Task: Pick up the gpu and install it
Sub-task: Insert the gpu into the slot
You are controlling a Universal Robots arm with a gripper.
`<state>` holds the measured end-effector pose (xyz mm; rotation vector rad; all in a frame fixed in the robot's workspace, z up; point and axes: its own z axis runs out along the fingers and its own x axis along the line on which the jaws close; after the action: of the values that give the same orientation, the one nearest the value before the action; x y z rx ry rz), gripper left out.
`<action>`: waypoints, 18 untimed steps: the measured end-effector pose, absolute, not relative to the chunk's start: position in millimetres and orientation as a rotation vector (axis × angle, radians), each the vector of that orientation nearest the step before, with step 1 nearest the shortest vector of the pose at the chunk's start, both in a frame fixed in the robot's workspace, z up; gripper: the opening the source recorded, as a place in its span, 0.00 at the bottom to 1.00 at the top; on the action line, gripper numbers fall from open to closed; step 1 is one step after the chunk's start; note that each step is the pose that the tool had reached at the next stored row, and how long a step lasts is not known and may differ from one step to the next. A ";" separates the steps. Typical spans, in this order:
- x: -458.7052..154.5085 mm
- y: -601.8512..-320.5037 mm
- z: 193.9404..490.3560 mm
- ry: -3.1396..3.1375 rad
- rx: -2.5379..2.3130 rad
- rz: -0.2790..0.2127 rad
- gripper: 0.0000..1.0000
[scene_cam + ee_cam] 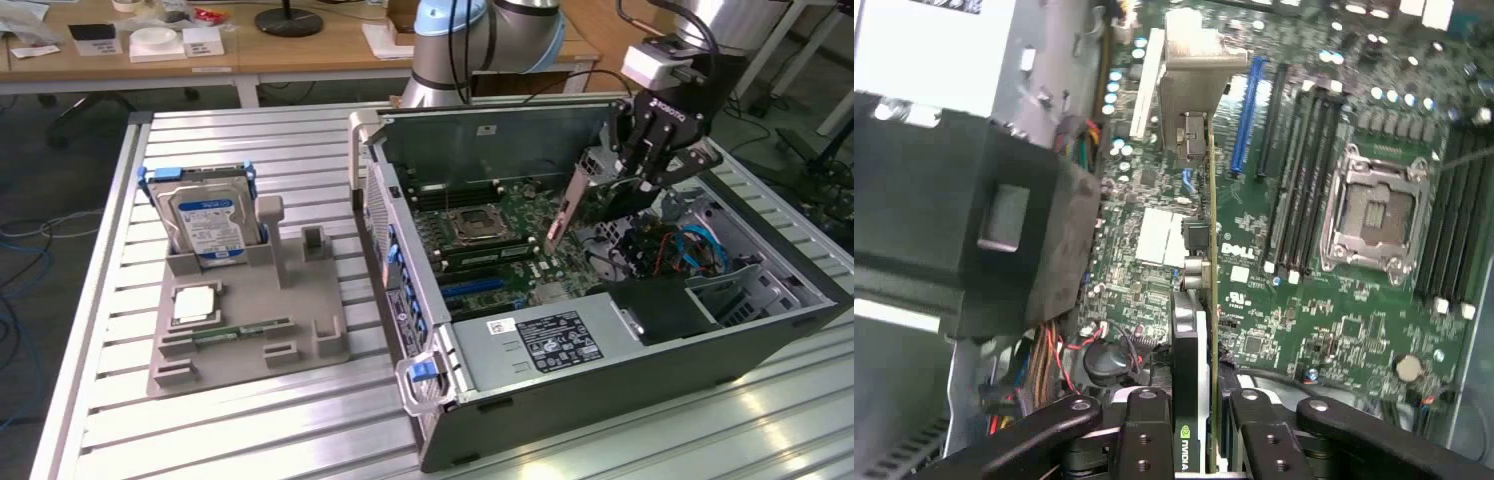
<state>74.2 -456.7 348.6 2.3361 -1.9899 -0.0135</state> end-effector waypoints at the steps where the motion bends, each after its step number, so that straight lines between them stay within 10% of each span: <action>1: 74.2 -456.7 348.4 -1.999 2.328 -0.014 0.27; 18: 72.6 -456.7 354.3 -2.016 2.315 -0.013 0.27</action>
<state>72.6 -456.7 354.3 2.3151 -2.0160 -0.0132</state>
